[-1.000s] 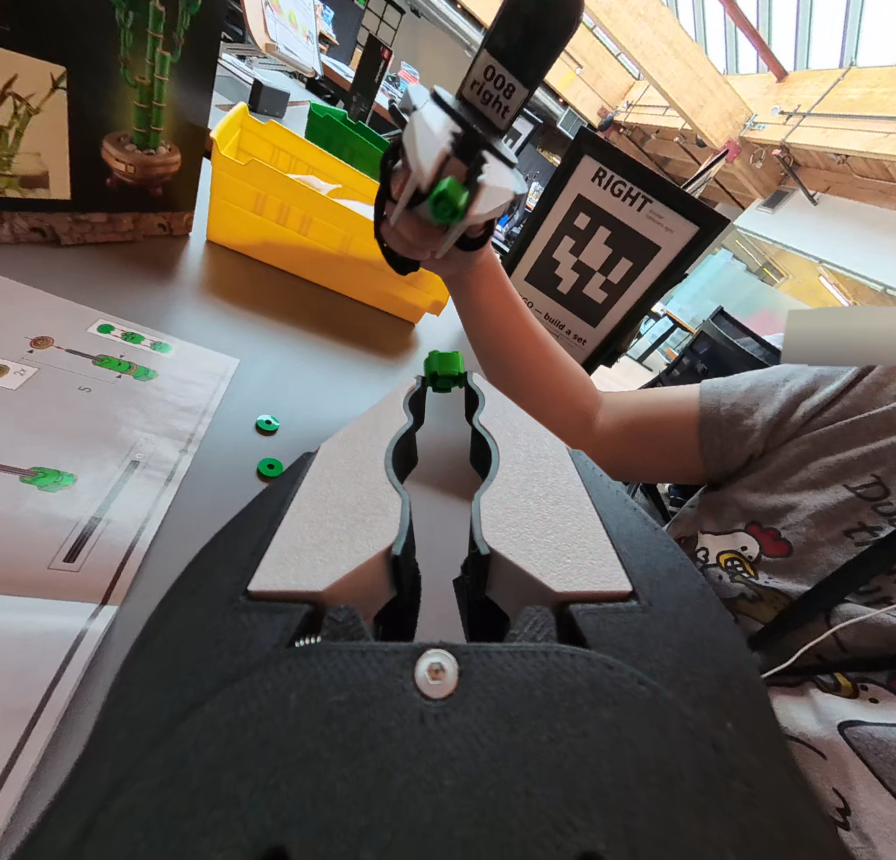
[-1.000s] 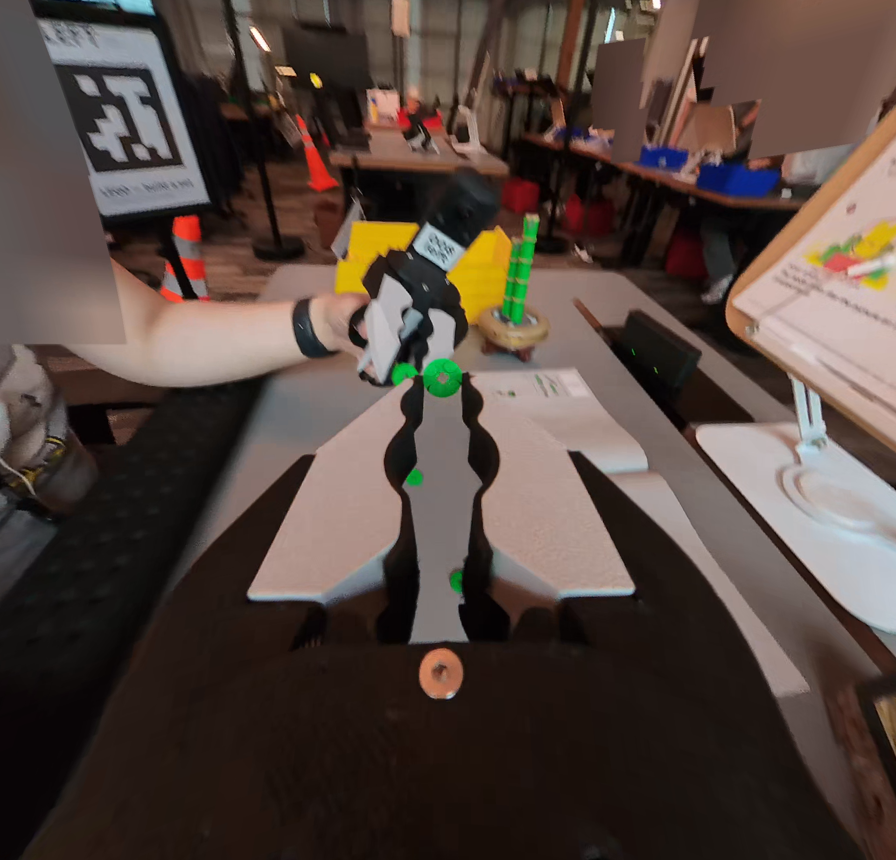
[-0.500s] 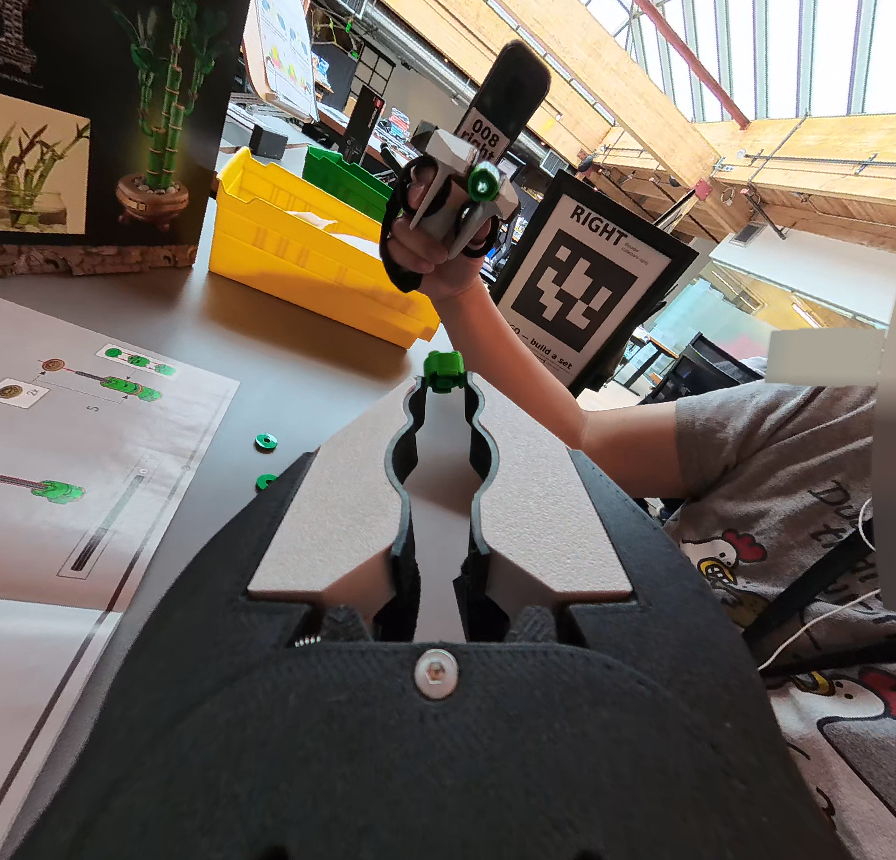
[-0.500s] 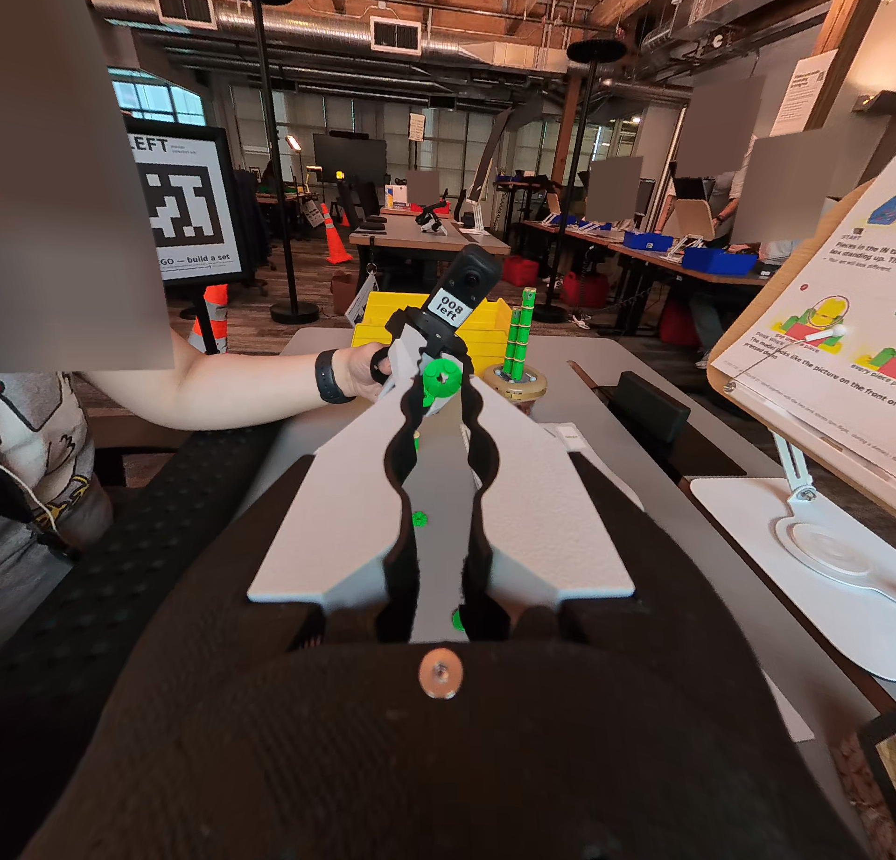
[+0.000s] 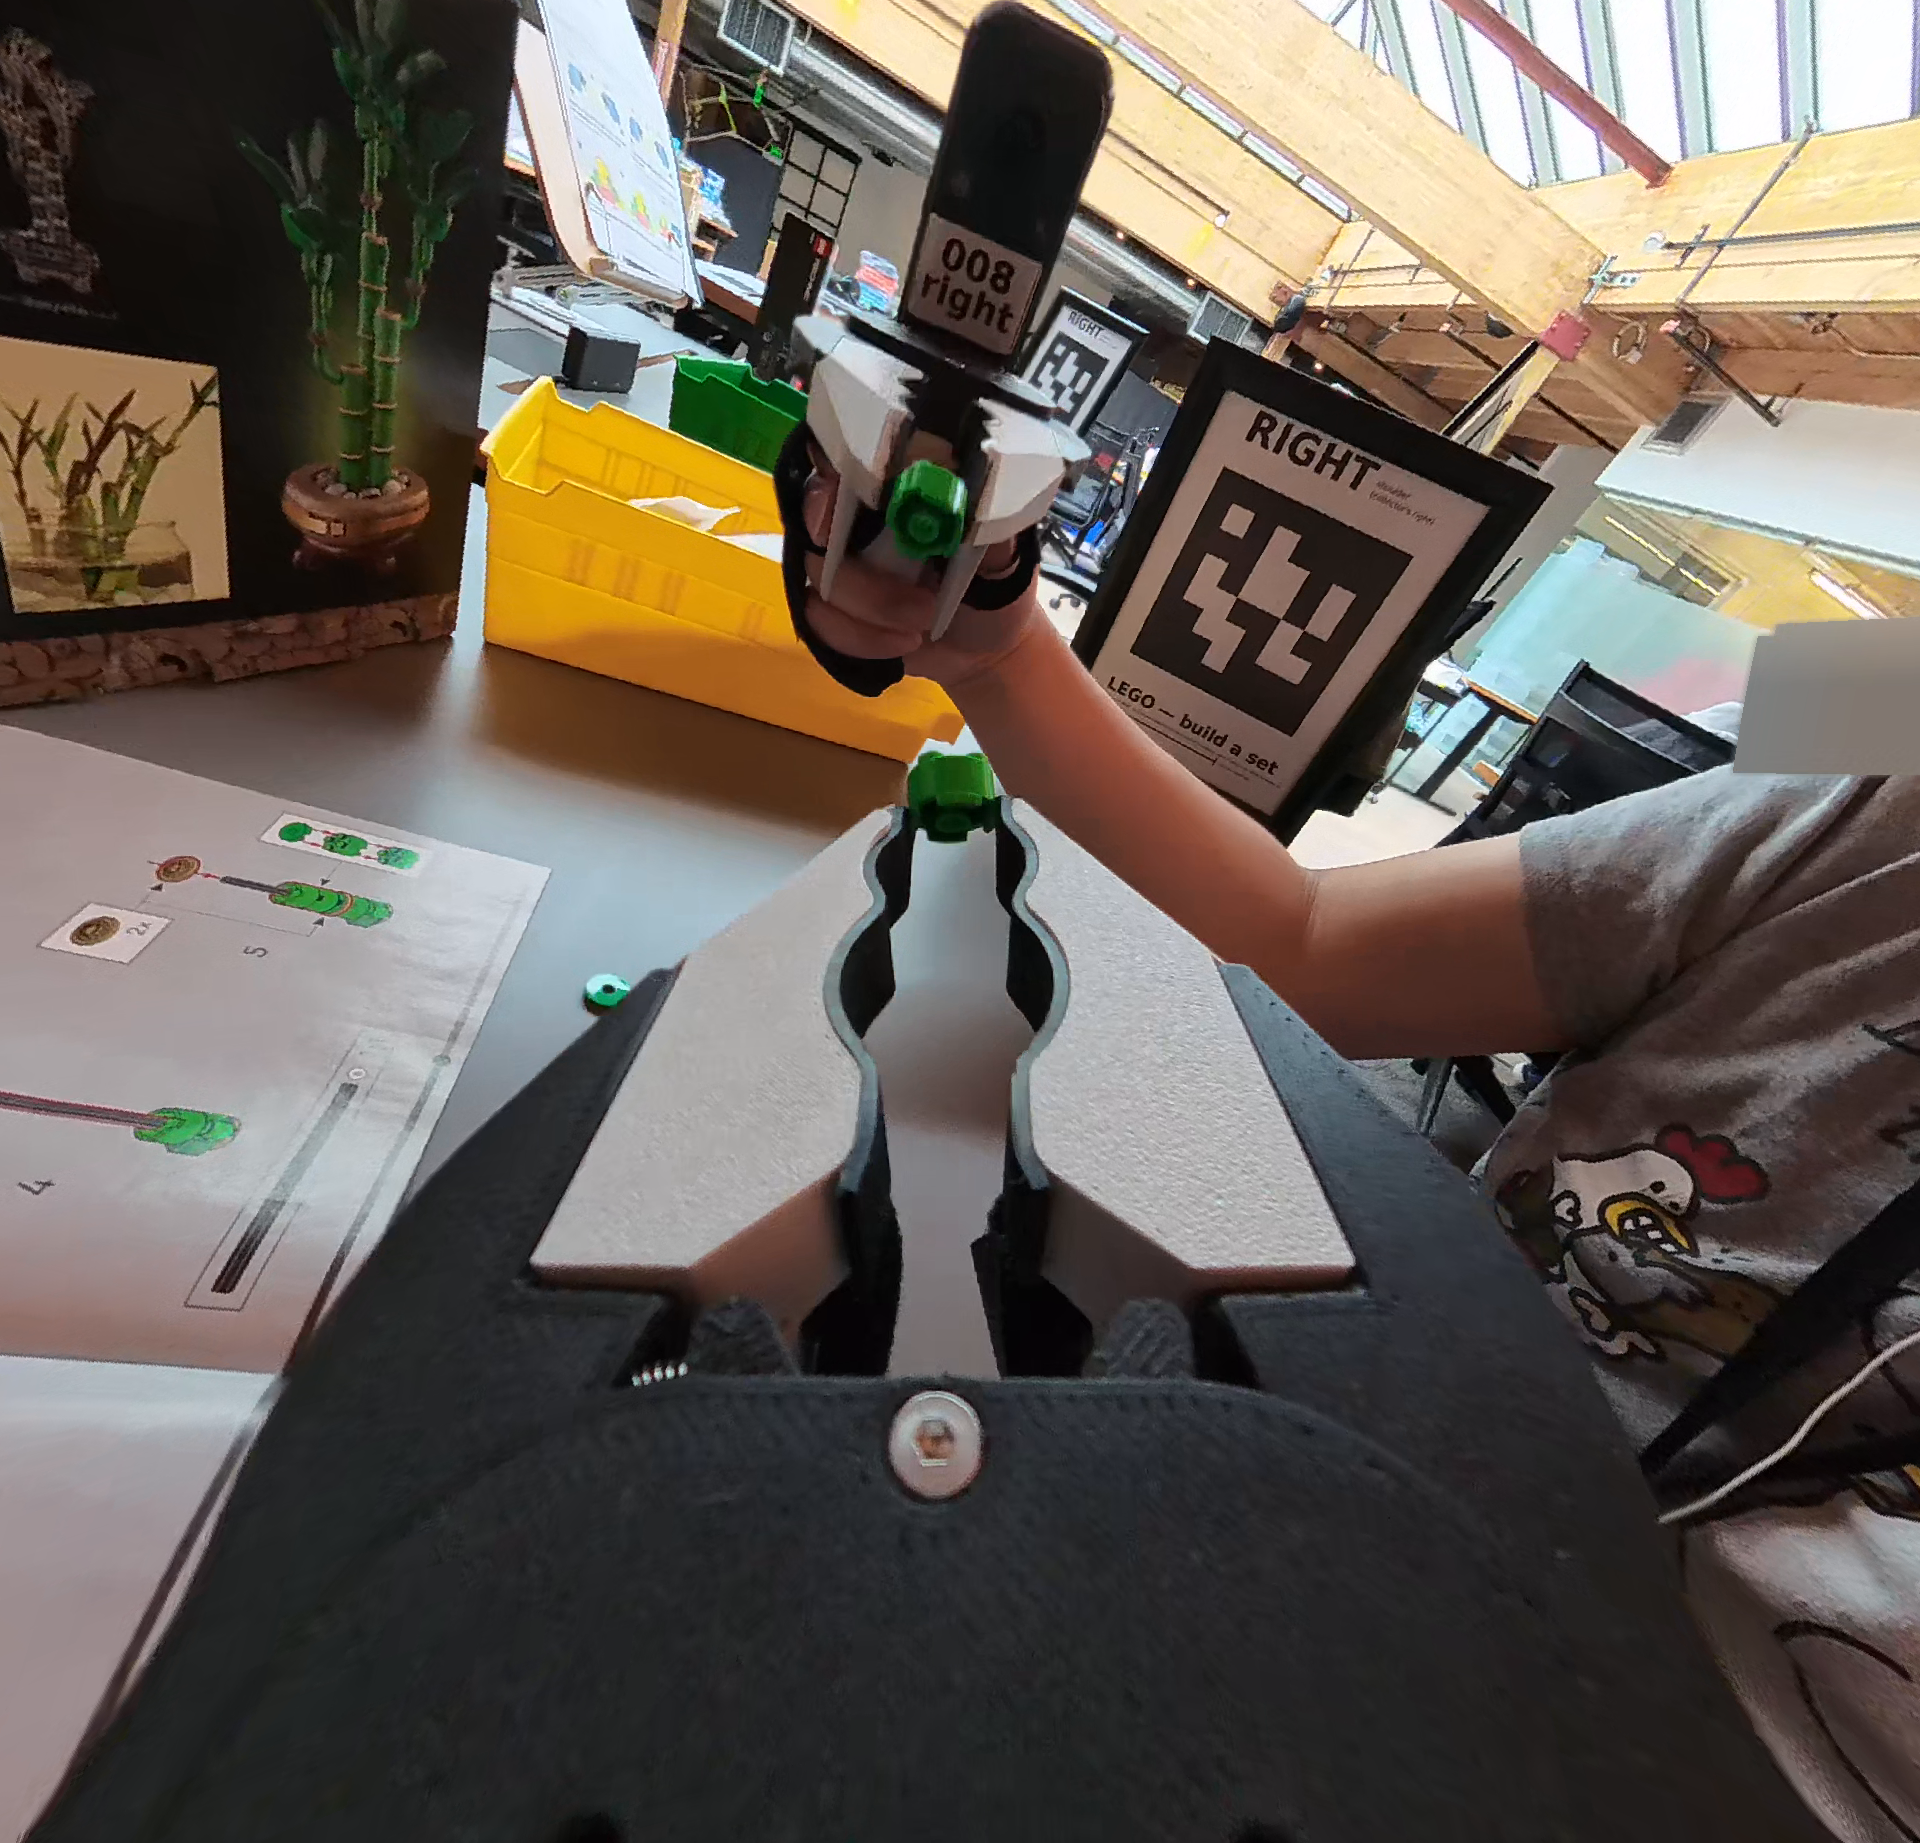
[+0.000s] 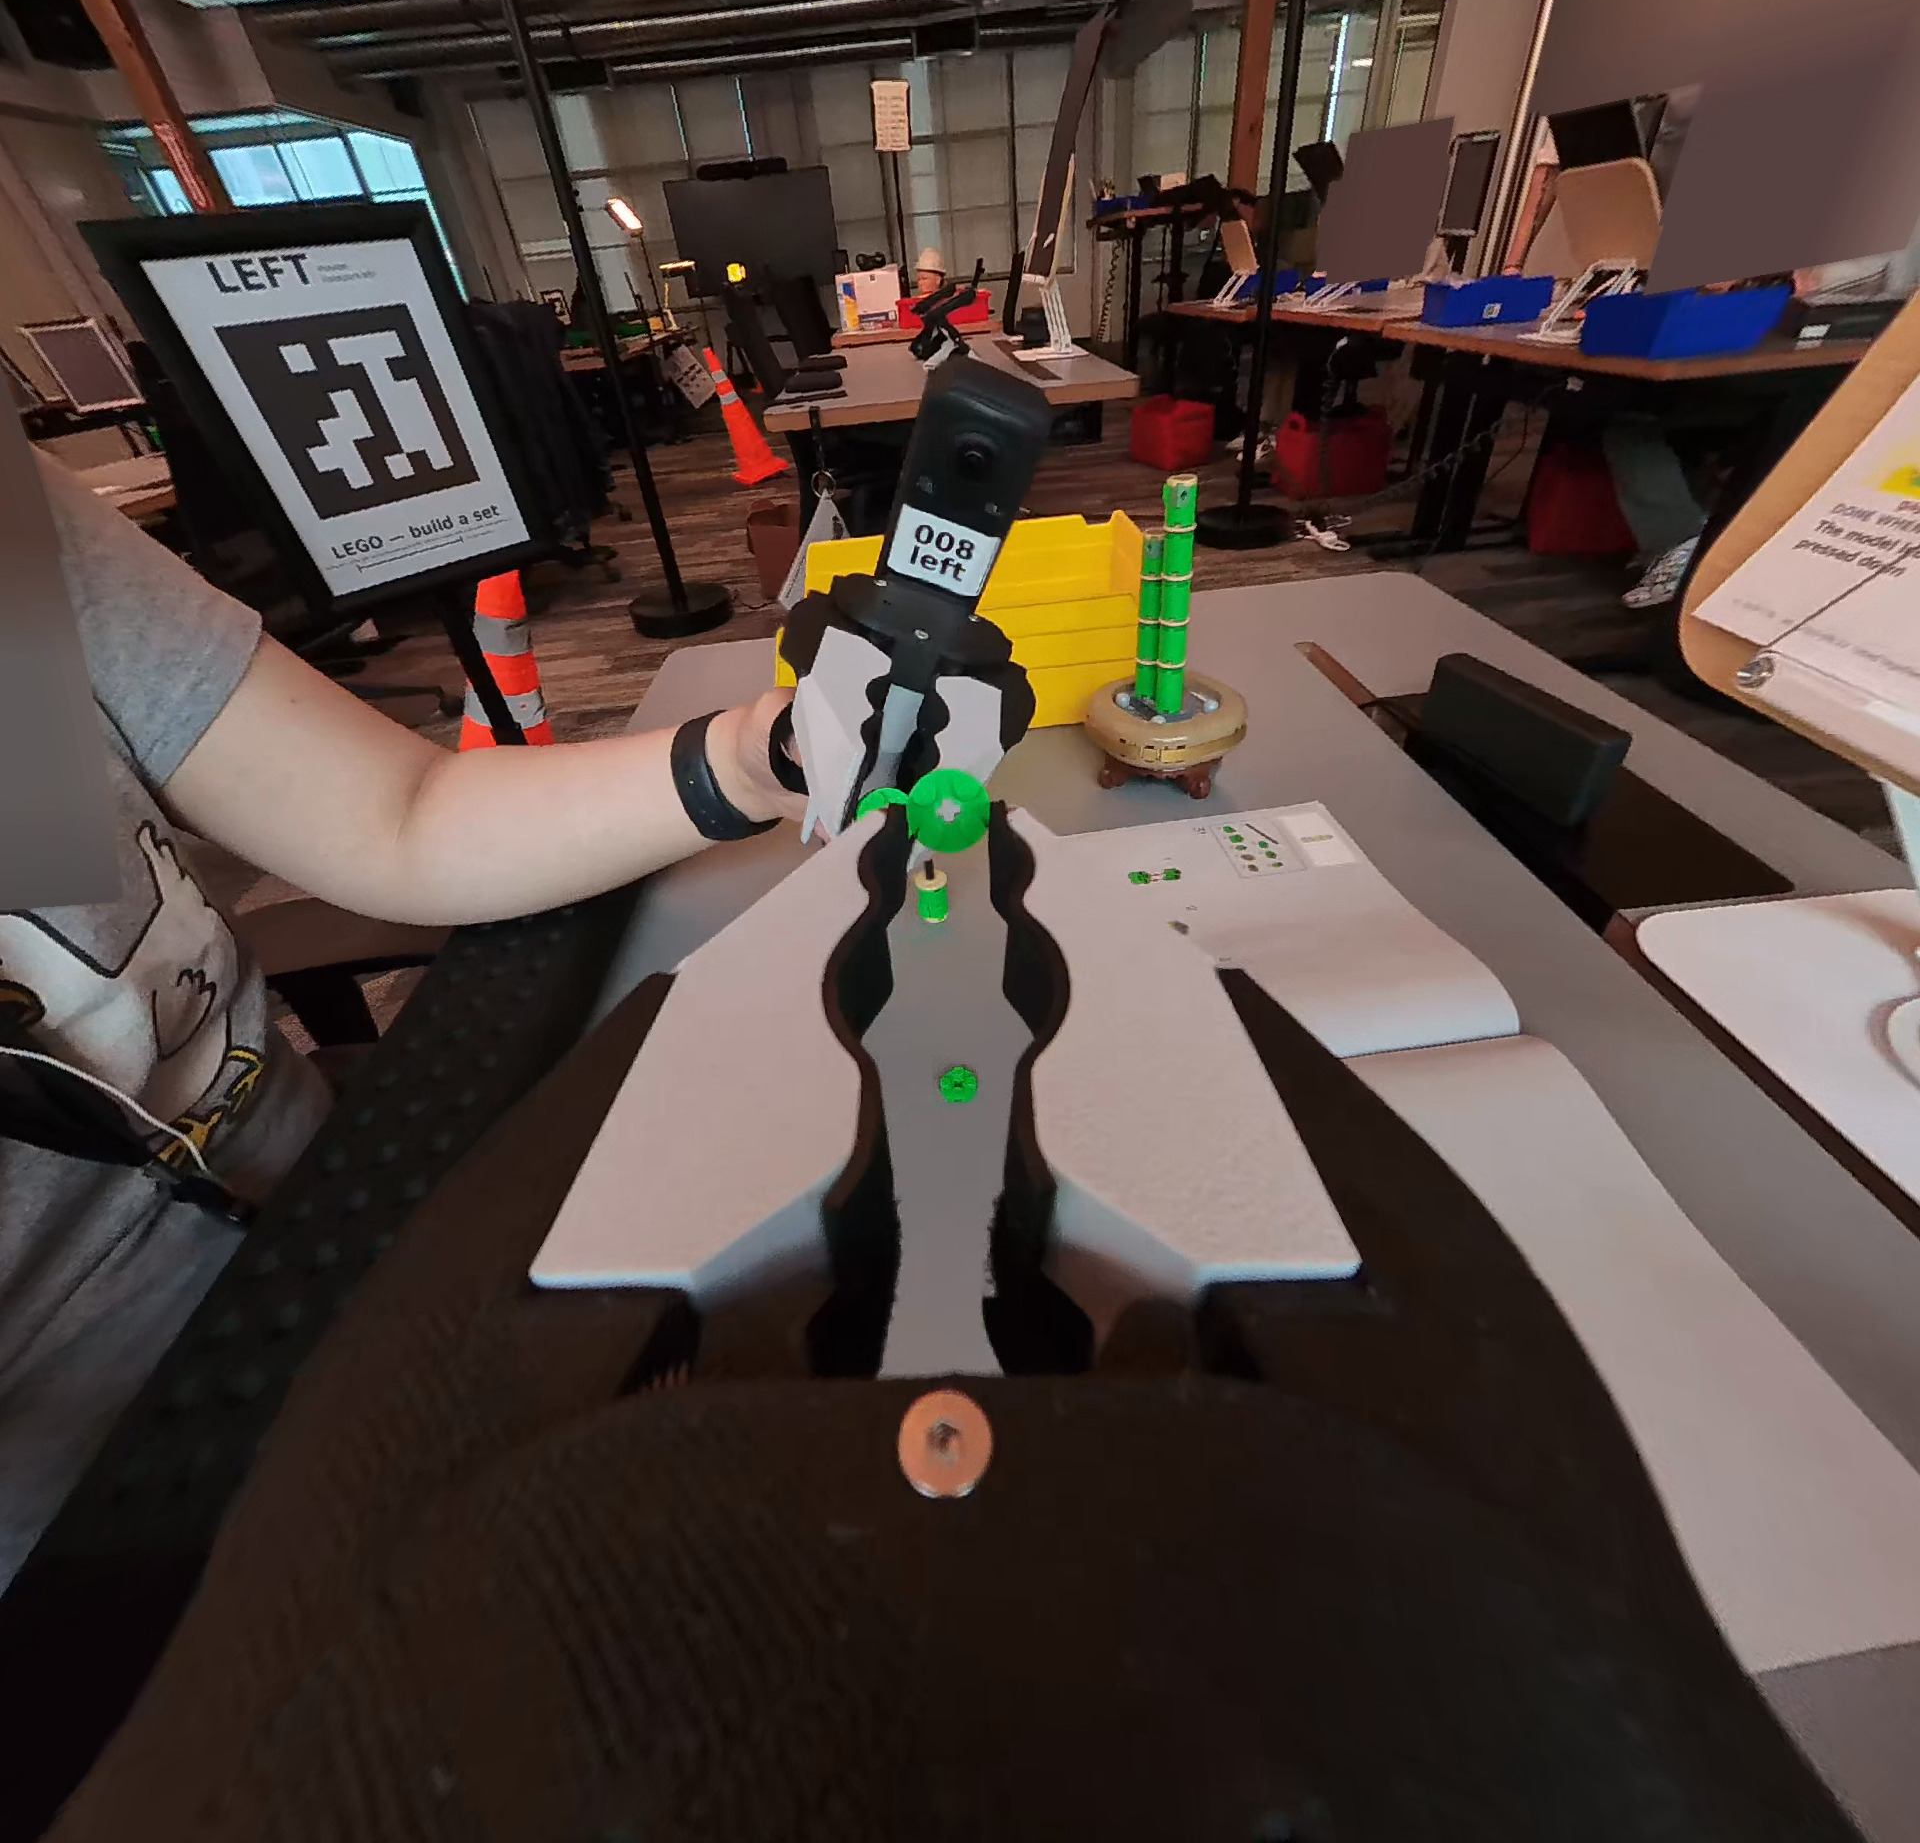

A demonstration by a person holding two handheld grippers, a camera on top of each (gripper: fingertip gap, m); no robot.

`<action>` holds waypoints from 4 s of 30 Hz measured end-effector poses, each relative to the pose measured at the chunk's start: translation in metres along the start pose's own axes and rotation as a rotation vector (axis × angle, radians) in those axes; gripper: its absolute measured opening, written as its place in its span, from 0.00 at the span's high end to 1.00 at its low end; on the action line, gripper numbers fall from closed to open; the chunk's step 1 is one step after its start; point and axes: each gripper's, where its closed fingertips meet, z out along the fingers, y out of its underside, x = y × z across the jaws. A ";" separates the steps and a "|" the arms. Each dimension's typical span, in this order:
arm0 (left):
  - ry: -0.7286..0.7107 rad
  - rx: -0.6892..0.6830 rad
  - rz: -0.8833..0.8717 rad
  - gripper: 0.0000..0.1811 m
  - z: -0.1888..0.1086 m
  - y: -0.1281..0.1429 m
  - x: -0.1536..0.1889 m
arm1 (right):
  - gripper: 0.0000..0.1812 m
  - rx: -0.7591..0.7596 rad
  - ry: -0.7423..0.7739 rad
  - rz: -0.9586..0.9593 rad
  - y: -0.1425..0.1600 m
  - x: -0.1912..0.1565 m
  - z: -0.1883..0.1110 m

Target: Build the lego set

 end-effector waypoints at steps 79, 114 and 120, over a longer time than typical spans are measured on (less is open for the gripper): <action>-0.110 -0.037 0.159 0.92 -0.003 -0.001 -0.005 | 0.92 -0.160 -0.102 0.056 0.030 -0.013 0.045; -0.129 -0.148 0.258 0.93 -0.005 0.012 -0.004 | 0.92 -0.214 -0.165 0.055 0.043 -0.020 0.047; -0.149 -0.155 0.262 0.93 -0.006 0.012 -0.007 | 0.92 -0.231 -0.147 0.050 0.046 -0.017 0.048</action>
